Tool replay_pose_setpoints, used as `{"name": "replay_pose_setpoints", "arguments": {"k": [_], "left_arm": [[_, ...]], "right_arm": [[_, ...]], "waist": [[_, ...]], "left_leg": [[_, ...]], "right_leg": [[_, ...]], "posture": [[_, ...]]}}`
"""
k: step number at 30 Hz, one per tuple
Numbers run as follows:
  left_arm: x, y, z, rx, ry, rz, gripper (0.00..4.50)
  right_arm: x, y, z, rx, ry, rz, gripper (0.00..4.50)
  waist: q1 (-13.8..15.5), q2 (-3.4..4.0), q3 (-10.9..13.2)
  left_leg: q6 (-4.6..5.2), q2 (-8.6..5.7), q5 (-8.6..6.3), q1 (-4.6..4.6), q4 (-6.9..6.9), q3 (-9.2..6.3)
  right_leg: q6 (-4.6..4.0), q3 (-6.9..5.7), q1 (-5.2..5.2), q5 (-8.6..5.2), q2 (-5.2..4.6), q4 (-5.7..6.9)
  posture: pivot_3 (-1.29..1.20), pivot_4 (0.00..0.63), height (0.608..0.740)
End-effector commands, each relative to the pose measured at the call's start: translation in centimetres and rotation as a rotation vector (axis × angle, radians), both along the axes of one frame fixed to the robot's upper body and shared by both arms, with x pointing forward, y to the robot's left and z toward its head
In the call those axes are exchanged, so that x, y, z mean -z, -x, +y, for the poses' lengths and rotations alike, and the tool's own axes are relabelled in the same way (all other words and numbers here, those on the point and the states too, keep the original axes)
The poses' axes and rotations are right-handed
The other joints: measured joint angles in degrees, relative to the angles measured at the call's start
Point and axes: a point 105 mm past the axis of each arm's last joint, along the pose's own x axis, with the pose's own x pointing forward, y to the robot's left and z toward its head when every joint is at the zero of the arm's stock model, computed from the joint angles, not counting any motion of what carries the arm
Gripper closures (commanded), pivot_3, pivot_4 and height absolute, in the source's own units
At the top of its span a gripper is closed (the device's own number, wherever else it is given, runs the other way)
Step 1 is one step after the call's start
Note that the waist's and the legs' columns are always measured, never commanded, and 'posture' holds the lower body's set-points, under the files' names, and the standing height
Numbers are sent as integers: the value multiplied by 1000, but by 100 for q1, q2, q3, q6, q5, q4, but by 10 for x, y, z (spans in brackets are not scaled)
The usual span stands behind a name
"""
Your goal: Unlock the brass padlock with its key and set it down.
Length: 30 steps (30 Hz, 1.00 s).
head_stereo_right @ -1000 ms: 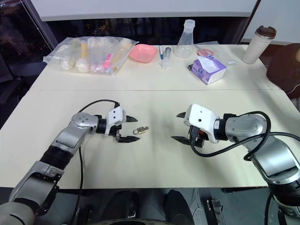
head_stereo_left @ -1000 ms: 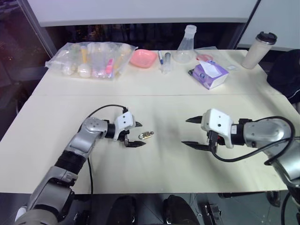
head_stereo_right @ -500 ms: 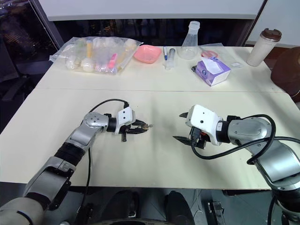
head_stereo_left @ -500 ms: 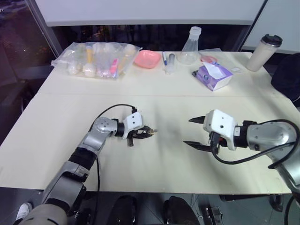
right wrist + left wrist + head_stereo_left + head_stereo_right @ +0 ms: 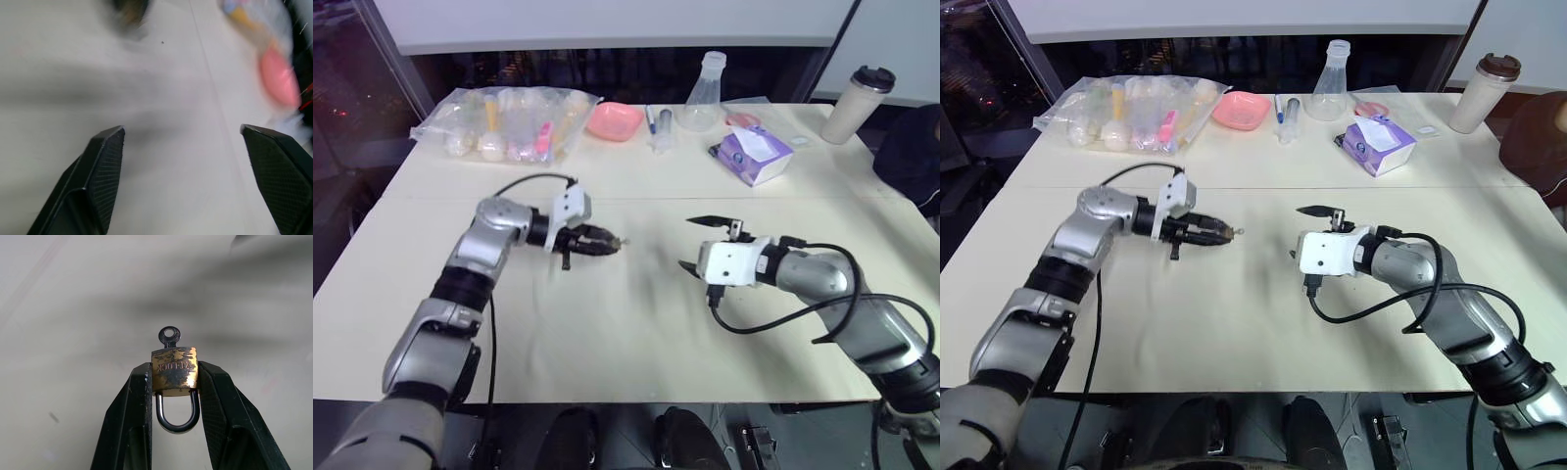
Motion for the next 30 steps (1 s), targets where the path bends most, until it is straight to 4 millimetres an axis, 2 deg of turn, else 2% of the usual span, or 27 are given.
{"name": "replay_pose_setpoints", "arguments": {"k": [1, 6, 15, 19, 24, 30], "left_arm": [[-18, 0, -4, 32, 38, -27, 3760], [-37, -1, -18, 64, 76, -53, 3760], [-36, 4, -29, 107, 85, -54, 3760], [-35, 4, -30, 104, 81, -59, 3760], [-31, 5, -30, 112, 64, -70, 3760], [-29, 5, -32, 114, 51, -103, 3760]], "right_arm": [[-9, -1, 12, -74, 23, -112, 630], [-15, -7, 29, -122, 25, -167, 630], [-19, -15, 41, -141, 30, -213, 630], [-20, -15, 42, -149, 33, -223, 1778], [-20, -14, 44, -164, 39, -230, 4478], [-19, -13, 48, -175, 33, -204, 4478]], "waist": [[-14, 0, 0], [-19, -3, 5], [-18, -3, 5], [-19, -4, 5], [-20, -4, 5], [-18, -3, 5]], "left_leg": [[0, 1, 0, 0, 0, 0], [-2, 3, 2, 1, 1, 1], [-4, 3, 3, 1, 1, 0], [-5, 3, 3, 1, 1, 0], [-5, 3, 3, 1, 1, 0], [-5, 3, 3, 1, 1, 0]], "right_leg": [[0, 1, 0, 0, 0, 0], [0, 2, -3, 0, 0, 7], [0, 2, -3, 0, -7, 8], [0, 2, -3, 0, -8, 9], [0, 2, -3, 0, -8, 10], [0, 2, -3, 0, -8, 10]], "posture": [[0, 150, 715], [0, 150, 715], [0, 150, 715], [0, 150, 715], [0, 150, 715], [0, 150, 715]]}}
